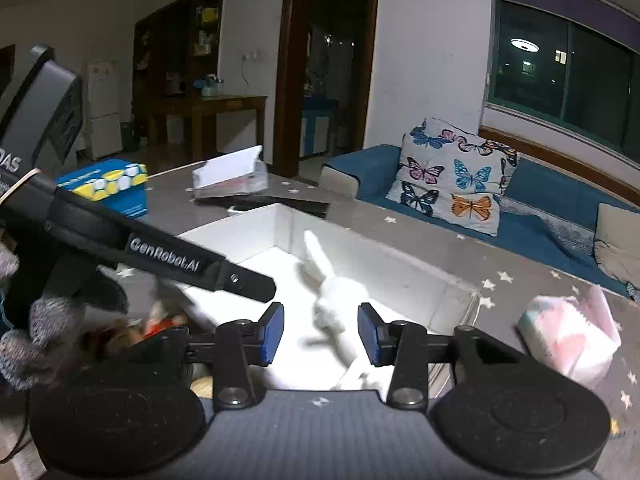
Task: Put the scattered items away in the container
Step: 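Lift the rabbit over the white box and release it inside, then lower the left gripper onto the red-and-black doll figure and grasp it, then lift the doll figure off the table with the left gripper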
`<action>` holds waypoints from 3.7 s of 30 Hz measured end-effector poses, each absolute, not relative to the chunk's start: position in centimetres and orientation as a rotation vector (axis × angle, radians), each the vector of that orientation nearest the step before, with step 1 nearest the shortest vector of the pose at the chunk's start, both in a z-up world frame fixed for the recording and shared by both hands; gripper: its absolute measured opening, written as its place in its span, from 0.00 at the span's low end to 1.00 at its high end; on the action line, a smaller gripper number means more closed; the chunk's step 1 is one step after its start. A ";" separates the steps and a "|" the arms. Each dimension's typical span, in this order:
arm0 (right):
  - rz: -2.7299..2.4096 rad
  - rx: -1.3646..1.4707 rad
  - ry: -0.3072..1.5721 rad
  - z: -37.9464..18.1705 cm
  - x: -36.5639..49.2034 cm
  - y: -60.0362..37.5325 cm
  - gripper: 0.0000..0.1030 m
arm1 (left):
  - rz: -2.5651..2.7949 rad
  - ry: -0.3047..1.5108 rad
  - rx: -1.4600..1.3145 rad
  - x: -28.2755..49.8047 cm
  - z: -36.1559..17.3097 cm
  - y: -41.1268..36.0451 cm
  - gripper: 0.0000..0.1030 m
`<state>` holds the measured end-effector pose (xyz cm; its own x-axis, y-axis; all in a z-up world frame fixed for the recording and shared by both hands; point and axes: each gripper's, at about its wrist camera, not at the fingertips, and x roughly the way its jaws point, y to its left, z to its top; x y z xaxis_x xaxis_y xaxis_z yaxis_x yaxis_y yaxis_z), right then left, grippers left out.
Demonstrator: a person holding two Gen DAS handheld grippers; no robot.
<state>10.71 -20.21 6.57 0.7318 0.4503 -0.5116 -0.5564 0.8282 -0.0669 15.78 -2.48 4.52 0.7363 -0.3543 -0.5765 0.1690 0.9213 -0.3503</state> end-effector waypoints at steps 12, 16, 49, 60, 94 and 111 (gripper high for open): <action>0.669 -0.188 0.536 4.4 5.4 -18.5 0.49 | -0.205 0.671 -0.305 10.6 3.9 0.9 0.25; 0.700 -0.188 0.549 3.7 4.6 -17.2 0.49 | -0.184 0.694 -0.330 9.8 3.0 2.0 0.25; 0.800 -0.219 0.656 -0.6 6.4 -9.0 0.65 | -0.109 0.702 -0.514 7.3 0.2 7.9 0.29; 0.849 -0.206 0.679 -1.4 6.4 -8.1 0.53 | -0.132 0.691 -0.571 6.8 -0.4 9.0 0.30; 0.906 -0.066 0.739 0.4 4.7 -12.1 0.49 | -0.212 0.747 -0.617 4.1 -0.6 8.6 0.35; 0.906 0.074 0.812 0.0 6.1 -12.3 0.53 | -0.237 0.744 -0.678 4.7 -1.6 9.4 0.38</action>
<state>6.10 -12.33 -0.02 0.3471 0.7246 -0.5954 -0.6712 0.6353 0.3818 4.70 9.39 -1.56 0.7211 -0.4279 -0.5449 -0.0332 0.7642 -0.6441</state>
